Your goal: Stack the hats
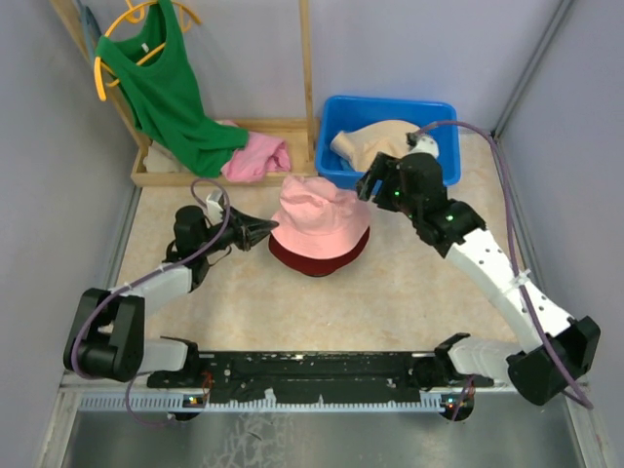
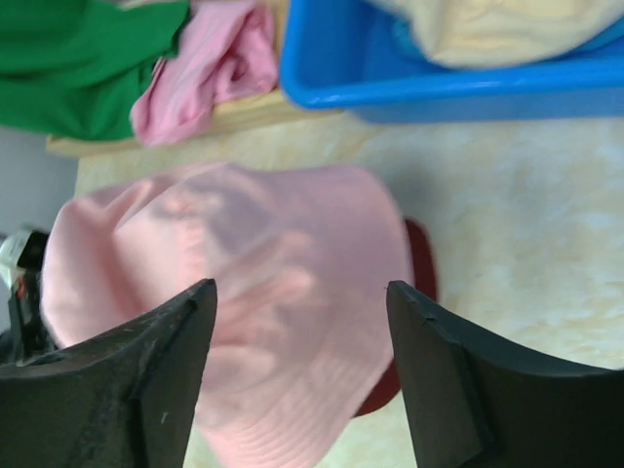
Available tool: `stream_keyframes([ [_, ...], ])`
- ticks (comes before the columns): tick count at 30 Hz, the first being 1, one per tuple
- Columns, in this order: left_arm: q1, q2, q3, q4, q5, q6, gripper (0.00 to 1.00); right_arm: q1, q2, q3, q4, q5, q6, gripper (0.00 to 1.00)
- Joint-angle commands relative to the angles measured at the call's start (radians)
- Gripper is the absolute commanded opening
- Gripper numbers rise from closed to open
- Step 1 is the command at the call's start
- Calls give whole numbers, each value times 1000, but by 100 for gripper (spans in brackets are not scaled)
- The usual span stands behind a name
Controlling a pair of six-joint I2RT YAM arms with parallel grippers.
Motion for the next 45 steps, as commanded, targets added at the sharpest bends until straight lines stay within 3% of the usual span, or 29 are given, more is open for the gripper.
stream_keyframes([
  [1,7,57,13,77,86,27,0,-182,-46,-17,-9,-85,-41,73],
  [6,9,114,36,114,144,39,0,-402,-13,-83,70,-484,39,72],
  [14,9,171,88,112,201,57,0,-432,84,-195,219,-827,161,71],
  [21,9,195,116,86,209,72,0,-432,145,-233,276,-836,154,71],
  [27,9,219,130,83,218,75,0,-432,190,-274,426,-872,219,69],
  [35,12,237,122,85,222,83,0,-444,196,-326,497,-884,272,59],
  [40,19,254,121,91,228,87,0,-537,181,-399,621,-953,343,61],
  [45,21,273,136,95,236,87,0,-548,229,-455,846,-1025,479,61],
])
